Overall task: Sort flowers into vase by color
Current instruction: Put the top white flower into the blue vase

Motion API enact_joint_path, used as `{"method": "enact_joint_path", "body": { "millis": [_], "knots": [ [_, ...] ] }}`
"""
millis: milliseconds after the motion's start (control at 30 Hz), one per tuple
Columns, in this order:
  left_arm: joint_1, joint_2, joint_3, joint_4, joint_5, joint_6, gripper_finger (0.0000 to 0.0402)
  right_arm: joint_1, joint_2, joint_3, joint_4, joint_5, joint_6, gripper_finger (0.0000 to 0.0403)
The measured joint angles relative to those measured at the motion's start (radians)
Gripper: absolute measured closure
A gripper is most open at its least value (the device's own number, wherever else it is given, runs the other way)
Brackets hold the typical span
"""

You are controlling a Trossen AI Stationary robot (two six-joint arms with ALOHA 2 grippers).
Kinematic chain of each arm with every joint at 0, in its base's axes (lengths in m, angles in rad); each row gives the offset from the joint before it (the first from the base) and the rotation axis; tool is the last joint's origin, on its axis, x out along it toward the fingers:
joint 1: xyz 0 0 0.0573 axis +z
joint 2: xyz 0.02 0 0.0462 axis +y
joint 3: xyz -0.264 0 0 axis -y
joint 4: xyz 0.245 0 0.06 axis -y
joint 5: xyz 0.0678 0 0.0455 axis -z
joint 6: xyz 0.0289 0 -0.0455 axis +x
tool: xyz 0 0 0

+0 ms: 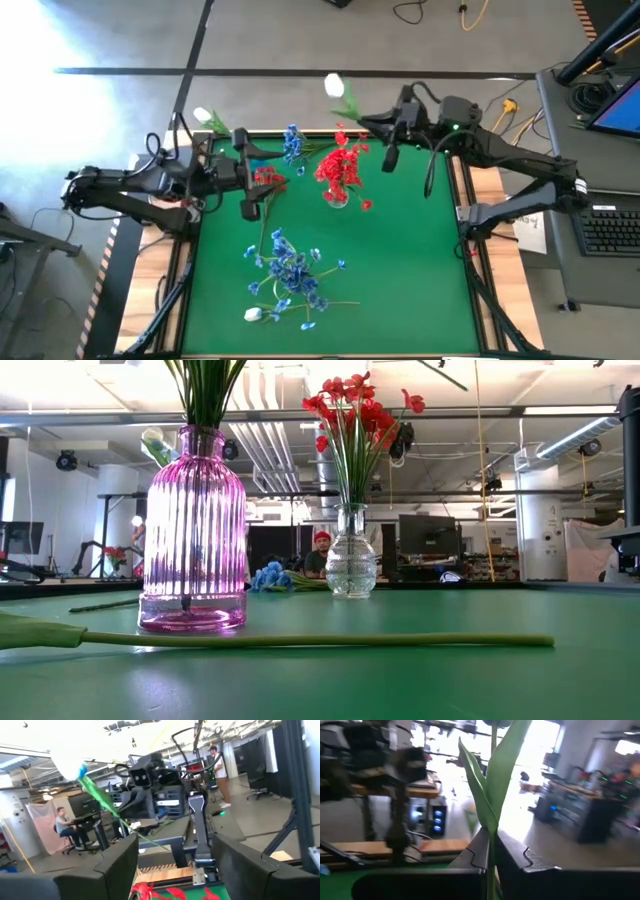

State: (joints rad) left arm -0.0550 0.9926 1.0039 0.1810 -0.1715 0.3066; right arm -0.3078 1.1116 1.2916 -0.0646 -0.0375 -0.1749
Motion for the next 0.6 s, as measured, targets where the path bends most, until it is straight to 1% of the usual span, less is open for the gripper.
{"method": "enact_joint_path", "body": {
  "millis": [300, 467, 600],
  "knots": [
    [0.024, 0.121, 0.117, 0.001, 0.001, 0.041, 0.0164, 0.159, 0.156, 0.143, 0.002, -0.016, -0.063, 0.039],
    [0.052, 0.161, 0.154, 0.001, 0.001, 0.021, 0.0164, 0.179, 0.211, 0.192, 0.002, -0.015, -0.079, 0.039],
    [0.079, 0.179, 0.161, 0.05, 0.019, 0.008, 0.0164, 0.179, 0.241, 0.205, 0.003, -0.014, -0.079, 0.039]
  ]
}}
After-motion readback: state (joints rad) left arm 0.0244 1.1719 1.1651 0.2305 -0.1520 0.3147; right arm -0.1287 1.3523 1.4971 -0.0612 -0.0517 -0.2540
